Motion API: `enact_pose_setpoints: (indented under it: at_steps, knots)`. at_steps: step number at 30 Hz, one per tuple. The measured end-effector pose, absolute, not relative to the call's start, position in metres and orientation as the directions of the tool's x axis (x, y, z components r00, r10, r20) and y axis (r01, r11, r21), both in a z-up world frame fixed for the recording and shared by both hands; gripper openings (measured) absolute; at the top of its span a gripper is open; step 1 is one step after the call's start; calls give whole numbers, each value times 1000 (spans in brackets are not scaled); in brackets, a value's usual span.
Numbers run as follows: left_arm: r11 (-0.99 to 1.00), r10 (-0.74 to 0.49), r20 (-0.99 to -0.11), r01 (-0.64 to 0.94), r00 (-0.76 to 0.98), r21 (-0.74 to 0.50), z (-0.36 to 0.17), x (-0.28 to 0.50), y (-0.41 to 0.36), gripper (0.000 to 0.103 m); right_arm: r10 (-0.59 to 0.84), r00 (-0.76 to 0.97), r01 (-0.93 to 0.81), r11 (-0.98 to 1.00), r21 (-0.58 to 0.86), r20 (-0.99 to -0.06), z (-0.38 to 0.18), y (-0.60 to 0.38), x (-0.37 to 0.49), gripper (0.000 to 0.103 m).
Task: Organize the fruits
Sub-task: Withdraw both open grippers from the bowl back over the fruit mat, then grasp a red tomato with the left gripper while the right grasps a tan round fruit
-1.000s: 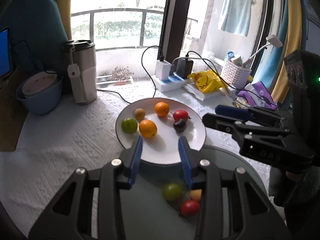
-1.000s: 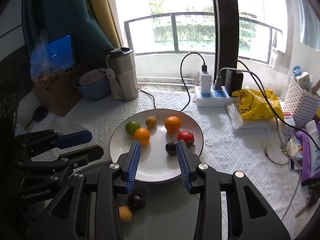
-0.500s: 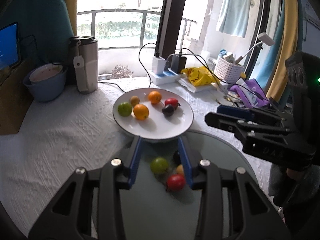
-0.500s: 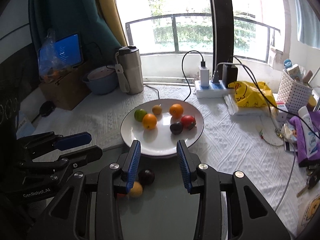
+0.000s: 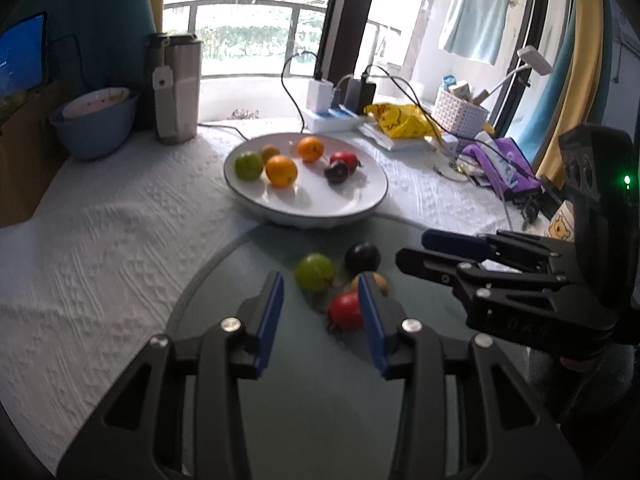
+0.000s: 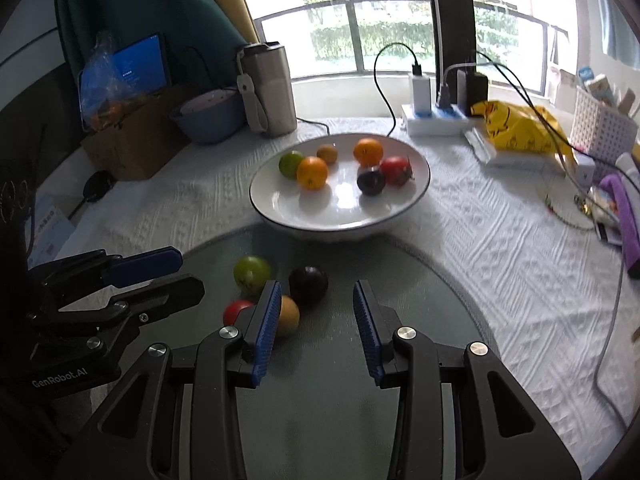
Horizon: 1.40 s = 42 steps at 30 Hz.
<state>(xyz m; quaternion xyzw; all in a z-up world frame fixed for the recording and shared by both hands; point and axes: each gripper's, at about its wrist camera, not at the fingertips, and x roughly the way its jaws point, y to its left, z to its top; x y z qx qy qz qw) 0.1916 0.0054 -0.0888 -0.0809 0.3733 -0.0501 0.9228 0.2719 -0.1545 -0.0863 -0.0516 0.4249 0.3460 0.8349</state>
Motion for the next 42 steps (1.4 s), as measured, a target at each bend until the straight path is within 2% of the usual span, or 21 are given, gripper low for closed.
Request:
enact_pose_setpoints:
  at_steps: [11,18,22,23,24,42]
  knots:
    - [978,-202,-715,95,669,-187,-108,204,-18,41,518,414,-588,780,214,-749,-91,-172,275,40]
    - [989,-151,-761,94,632,-118,-121,213,-23,41,515,413,-579,785,220,-751,-93,-175,276,40]
    - [986,-164,-753,113,637,-120,-122,213,-22,39,518,413,-582,783,221,-749,-91,-174,276,40]
    - [986,-166,-750,118,641,-117,-121,212,-22,31,518,413,-582,783,221,-749,-91,-174,275,40]
    - [986,-166,-748,125,643,-111,-121,211,-23,30,518,413,-582,783,221,-749,-91,-173,275,40]
    - [989,-137,-704,52,697,-141,-104,185,17,29,522,334,-638,738,220,-785,-104,-131,263,40]
